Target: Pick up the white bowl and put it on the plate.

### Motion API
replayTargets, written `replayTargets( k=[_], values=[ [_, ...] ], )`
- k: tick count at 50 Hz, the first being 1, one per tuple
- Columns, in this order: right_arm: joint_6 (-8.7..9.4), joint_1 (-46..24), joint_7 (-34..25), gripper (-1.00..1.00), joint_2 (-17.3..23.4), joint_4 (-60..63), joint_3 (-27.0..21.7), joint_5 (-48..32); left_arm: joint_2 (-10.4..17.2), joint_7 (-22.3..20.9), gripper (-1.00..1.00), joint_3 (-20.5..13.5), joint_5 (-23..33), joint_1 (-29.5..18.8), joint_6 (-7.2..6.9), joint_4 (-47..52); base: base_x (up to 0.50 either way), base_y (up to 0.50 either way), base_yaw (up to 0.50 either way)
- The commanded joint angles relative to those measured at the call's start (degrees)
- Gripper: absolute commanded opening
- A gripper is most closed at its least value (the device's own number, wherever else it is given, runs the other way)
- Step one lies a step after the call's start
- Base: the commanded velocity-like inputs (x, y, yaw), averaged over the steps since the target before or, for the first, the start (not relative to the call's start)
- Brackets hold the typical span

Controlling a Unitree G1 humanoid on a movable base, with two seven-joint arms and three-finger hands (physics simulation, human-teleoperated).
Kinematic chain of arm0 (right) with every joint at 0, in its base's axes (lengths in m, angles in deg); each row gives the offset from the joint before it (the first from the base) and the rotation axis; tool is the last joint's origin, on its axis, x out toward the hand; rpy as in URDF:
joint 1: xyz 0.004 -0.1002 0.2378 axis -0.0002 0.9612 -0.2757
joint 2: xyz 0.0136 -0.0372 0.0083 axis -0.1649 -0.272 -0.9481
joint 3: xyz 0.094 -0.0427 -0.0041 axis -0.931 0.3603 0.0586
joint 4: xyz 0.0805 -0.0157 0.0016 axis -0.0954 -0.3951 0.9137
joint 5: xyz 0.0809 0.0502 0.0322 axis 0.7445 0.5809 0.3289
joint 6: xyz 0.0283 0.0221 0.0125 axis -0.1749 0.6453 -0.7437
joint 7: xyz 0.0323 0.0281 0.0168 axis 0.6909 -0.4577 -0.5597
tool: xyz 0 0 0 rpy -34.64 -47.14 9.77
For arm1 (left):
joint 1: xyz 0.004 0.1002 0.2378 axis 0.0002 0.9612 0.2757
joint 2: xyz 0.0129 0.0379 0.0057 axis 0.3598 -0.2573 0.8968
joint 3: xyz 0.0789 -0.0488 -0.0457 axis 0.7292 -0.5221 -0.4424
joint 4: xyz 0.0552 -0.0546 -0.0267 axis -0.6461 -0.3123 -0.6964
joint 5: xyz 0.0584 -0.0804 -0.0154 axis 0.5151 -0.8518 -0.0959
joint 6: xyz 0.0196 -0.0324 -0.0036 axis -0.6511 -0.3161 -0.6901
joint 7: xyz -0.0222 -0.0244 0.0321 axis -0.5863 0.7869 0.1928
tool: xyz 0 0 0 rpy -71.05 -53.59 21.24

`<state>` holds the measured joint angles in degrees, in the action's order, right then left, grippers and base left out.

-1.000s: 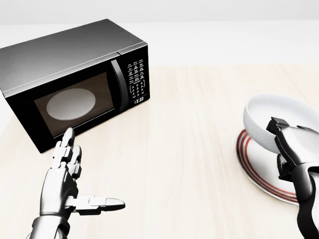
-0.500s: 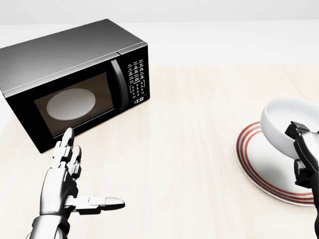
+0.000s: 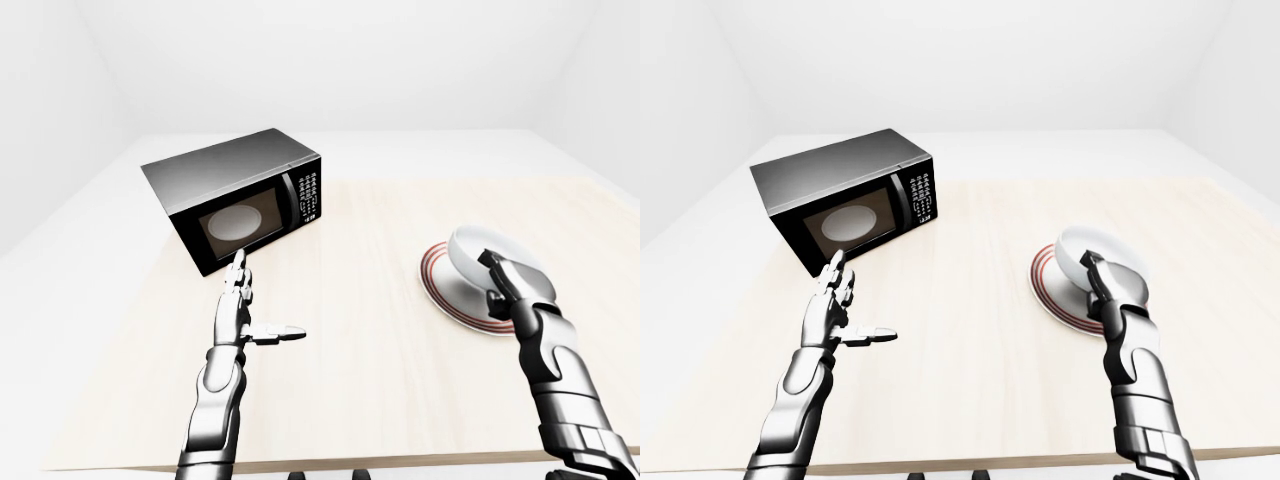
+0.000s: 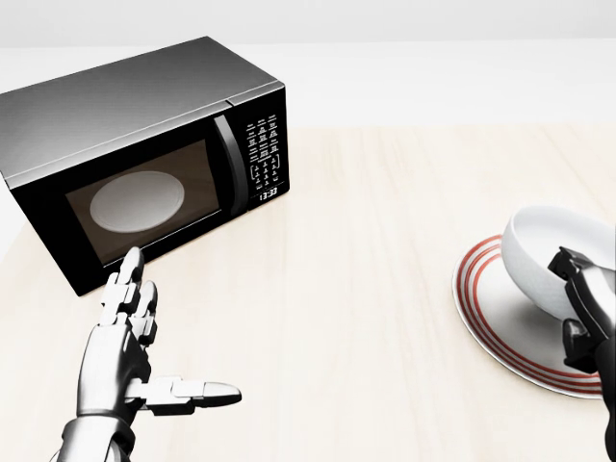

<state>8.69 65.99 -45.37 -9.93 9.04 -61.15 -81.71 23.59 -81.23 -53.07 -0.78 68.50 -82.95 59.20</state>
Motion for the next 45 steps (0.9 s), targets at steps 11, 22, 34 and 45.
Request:
replayTargets(
  k=[11, 22, 34, 45],
  values=[
    [0.00, -1.01, 0.93, -1.00, 0.69, -2.04, 0.23, -1.15, -0.04, 0.08, 1.00, -0.06, -0.04, -0.06, 0.13, -0.32, 0.00, 0.00, 0.00],
    [0.00, -2.34, 2.05, -1.00, 0.96, -4.79, 0.90, -1.24, 0.03, 0.14, 1.00, -0.11, -0.14, -0.38, 0.30, -0.83, 0.00, 0.00, 0.00],
    [0.00, -2.02, 2.84, -1.00, 0.85, -5.80, 1.29, -1.09, 0.01, 0.08, 1.00, 0.03, -0.03, -0.01, -0.22, 0.13, 0.00, 0.00, 0.00],
    [0.00, -2.14, 3.07, 1.00, 0.87, -6.13, 1.34, -0.95, 0.01, 0.00, 1.00, 0.01, 0.03, 0.09, -0.22, 0.30, 0.00, 0.00, 0.00]
  ],
)
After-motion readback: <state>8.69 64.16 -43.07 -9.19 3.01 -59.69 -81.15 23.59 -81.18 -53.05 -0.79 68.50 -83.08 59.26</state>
